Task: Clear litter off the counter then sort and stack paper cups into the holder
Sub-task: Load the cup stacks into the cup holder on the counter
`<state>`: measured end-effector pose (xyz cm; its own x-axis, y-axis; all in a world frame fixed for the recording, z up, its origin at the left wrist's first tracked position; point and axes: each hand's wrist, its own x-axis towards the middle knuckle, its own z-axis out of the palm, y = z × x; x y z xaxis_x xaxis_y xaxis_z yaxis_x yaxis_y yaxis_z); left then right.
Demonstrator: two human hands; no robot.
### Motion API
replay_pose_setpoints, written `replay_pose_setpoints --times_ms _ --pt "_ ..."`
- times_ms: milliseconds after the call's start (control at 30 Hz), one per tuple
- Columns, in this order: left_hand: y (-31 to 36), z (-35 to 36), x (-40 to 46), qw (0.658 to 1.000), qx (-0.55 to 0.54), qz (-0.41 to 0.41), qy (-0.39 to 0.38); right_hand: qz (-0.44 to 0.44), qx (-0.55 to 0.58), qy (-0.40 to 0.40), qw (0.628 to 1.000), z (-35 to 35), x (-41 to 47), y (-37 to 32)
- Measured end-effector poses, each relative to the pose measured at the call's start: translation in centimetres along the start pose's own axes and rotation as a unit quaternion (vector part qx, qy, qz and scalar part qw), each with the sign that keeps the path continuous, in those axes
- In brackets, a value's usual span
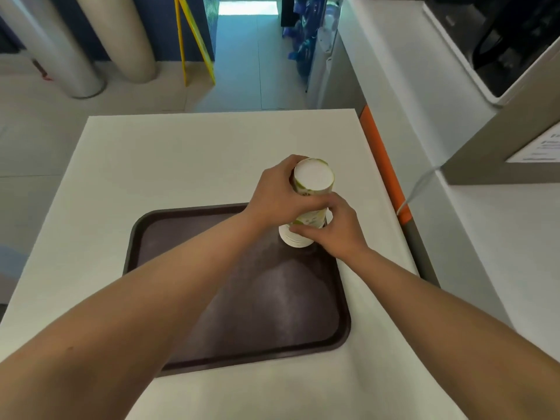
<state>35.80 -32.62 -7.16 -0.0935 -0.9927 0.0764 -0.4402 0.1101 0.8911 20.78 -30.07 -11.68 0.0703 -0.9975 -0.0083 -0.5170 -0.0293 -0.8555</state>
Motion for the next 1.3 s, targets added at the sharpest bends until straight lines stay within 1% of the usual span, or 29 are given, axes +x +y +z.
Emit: replay_pose_setpoints --times_ms 100,200,333,433,500,567,667,833,933,1100,1200,1300 --pt "-0.4 0.0 0.1 1.0 -0.013 -0.003 -0.017 -0.015 -0.015 -0.015 1.0 -0.3 0.3 -0.2" --pt "-1.2 -0.2 0.2 0.998 -0.01 -0.009 -0.056 -0.023 -0.026 -0.055 0.998 -0.8 0.9 -0.5" --pt "-2.6 -1.0 0.5 0.994 0.008 -0.031 -0.1 -0.002 -0.022 -0.124 0.992 -1.5 2.2 -0.7" --pt "-3.4 -1.1 0.9 0.991 -0.008 -0.058 -0.122 0.007 -0.019 -0.168 0.986 -1.8 2.9 -1.0" --pt "-3.9 -0.9 0.9 0.987 -0.029 -0.079 -0.137 0.01 -0.017 -0.179 0.984 -1.8 3.1 -1.0" --pt "-4.0 -0.7 0.8 0.985 -0.037 -0.09 -0.14 0.009 -0.021 -0.184 0.983 -1.9 3.2 -1.0" --pt "-3.6 -0.4 0.8 0.988 -0.026 -0.096 -0.122 0.015 -0.019 -0.181 0.983 -2.1 3.4 -0.8" --pt "-3.5 -0.1 1.3 0.99 -0.026 -0.109 -0.085 0.015 -0.025 -0.13 0.991 -1.8 3.4 -0.5" --pt "-3.3 -0.2 1.5 0.989 -0.01 -0.098 -0.109 0.011 -0.022 -0.118 0.993 -1.7 3.2 -0.2" --pt "-3.1 0.0 1.6 0.986 -0.005 -0.089 -0.139 0.007 -0.031 -0.12 0.992 -1.7 3.1 0.0" --pt "-3.2 0.2 1.4 0.989 0.005 -0.089 -0.122 0.004 -0.027 -0.116 0.993 -1.8 2.9 0.0" --pt "-3.3 0.4 1.6 0.992 0.01 -0.087 -0.088 0.001 -0.035 -0.109 0.993 -1.8 2.9 -0.1"
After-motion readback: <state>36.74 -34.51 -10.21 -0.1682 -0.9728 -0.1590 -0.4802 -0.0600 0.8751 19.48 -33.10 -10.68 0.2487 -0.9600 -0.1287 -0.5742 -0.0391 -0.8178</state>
